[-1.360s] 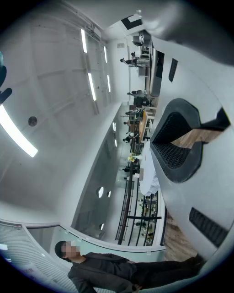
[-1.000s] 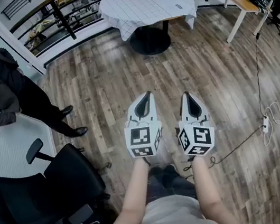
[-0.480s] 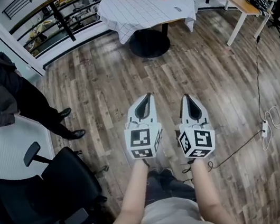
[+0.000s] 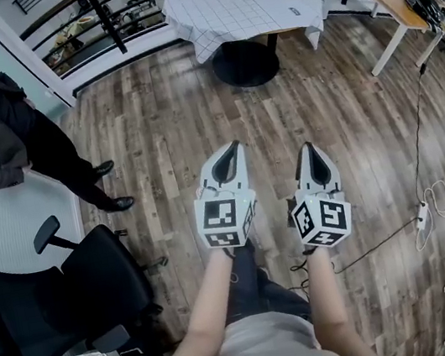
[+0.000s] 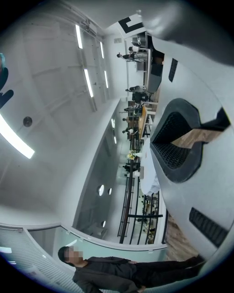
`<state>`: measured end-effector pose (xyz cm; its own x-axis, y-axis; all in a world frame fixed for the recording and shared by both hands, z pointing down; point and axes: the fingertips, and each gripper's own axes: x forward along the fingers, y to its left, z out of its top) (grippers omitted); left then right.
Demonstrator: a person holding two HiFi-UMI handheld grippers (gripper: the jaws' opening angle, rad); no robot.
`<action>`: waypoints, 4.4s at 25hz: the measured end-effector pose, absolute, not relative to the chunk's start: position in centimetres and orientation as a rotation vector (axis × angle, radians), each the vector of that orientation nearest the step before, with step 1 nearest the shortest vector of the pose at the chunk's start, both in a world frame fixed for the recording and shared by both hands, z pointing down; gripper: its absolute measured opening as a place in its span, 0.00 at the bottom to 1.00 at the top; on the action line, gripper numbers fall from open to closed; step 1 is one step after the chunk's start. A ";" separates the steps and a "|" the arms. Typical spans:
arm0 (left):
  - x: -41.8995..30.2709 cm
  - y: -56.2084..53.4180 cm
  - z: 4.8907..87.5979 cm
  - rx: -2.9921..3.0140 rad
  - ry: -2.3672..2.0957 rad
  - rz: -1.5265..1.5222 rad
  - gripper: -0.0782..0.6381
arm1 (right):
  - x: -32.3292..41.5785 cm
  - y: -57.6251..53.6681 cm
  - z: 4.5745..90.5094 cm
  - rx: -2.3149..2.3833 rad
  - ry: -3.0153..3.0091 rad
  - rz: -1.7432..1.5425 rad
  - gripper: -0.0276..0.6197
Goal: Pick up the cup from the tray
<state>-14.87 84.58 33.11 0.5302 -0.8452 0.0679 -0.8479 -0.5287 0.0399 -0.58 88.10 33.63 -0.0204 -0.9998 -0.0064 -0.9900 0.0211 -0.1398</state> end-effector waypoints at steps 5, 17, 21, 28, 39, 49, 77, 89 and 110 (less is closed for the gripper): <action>-14.9 80.9 33.6 2.682 -1.499 0.074 0.12 | -0.3 84.8 34.0 -2.127 2.169 -0.156 0.05; -13.8 66.0 32.5 2.685 -1.468 0.042 0.12 | -0.4 70.1 32.9 -2.129 2.189 -0.138 0.05; -14.1 60.6 31.8 2.692 -1.469 0.029 0.12 | -0.6 64.8 32.0 -2.126 2.184 -0.122 0.05; -13.9 53.2 31.5 2.688 -1.456 0.022 0.12 | -0.4 57.7 31.9 -2.145 2.184 -0.131 0.05; -11.2 45.3 32.7 2.662 -1.441 0.037 0.12 | 1.7 50.1 32.9 -2.156 2.214 -0.155 0.05; -7.0 34.3 32.6 2.625 -1.518 0.038 0.12 | 6.2 38.3 32.9 -2.093 2.278 -0.167 0.05; -1.7 8.8 32.9 2.561 -1.619 0.058 0.12 | 11.9 12.0 33.5 -2.009 2.353 -0.200 0.05; -3.4 -5.2 32.5 2.561 -1.564 0.060 0.12 | 10.4 -1.8 32.8 -2.059 2.335 -0.208 0.05; -3.7 -18.0 34.2 2.530 -1.513 0.097 0.12 | 10.1 -14.7 34.2 -2.095 2.358 -0.268 0.05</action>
<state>-3.67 -18.05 34.23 0.4765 -0.8656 0.1540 -0.8782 -0.4602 0.1302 10.11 -14.66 34.19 -0.1240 -0.9837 0.1299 -0.9878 0.1100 -0.1104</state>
